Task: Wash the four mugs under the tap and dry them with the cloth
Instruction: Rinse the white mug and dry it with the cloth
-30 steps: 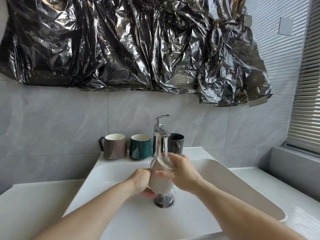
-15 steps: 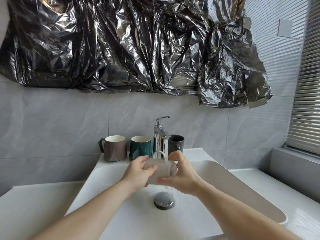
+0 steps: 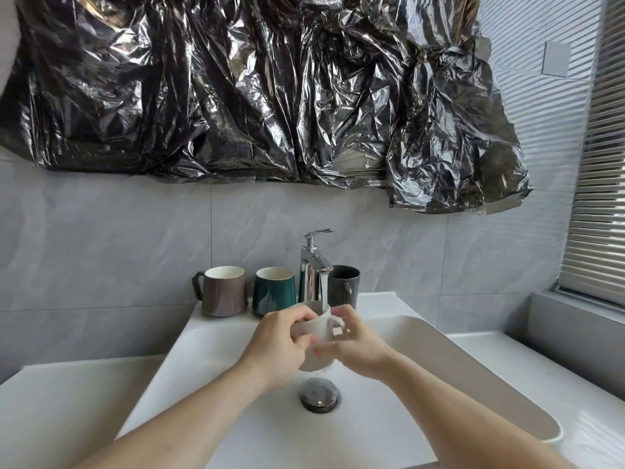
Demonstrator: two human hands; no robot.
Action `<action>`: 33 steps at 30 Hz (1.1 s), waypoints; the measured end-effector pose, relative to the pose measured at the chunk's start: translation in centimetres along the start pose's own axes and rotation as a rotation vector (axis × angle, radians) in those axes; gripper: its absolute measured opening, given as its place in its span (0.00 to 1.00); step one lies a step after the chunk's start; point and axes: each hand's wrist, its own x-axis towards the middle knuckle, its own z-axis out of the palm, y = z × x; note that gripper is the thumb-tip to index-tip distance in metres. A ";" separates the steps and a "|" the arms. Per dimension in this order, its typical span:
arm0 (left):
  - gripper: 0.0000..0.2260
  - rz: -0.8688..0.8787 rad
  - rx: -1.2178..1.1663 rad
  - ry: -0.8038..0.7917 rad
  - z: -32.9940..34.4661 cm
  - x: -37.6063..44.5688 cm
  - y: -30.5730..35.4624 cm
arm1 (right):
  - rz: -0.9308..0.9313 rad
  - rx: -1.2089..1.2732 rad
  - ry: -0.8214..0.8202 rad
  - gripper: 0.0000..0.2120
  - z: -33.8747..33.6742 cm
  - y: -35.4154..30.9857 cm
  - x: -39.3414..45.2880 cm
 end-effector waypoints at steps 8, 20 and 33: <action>0.11 0.042 0.132 -0.004 -0.3 -0.2 -0.5 | 0.053 0.193 0.108 0.15 -0.7 -1.5 -0.2; 0.12 0.288 0.209 -0.067 0.0 -0.1 0.0 | 0.223 0.045 0.075 0.11 -1.0 -1.4 -0.2; 0.16 -0.113 0.263 -0.025 -1.0 -0.4 0.5 | 0.287 0.229 0.175 0.16 -1.0 -0.5 0.3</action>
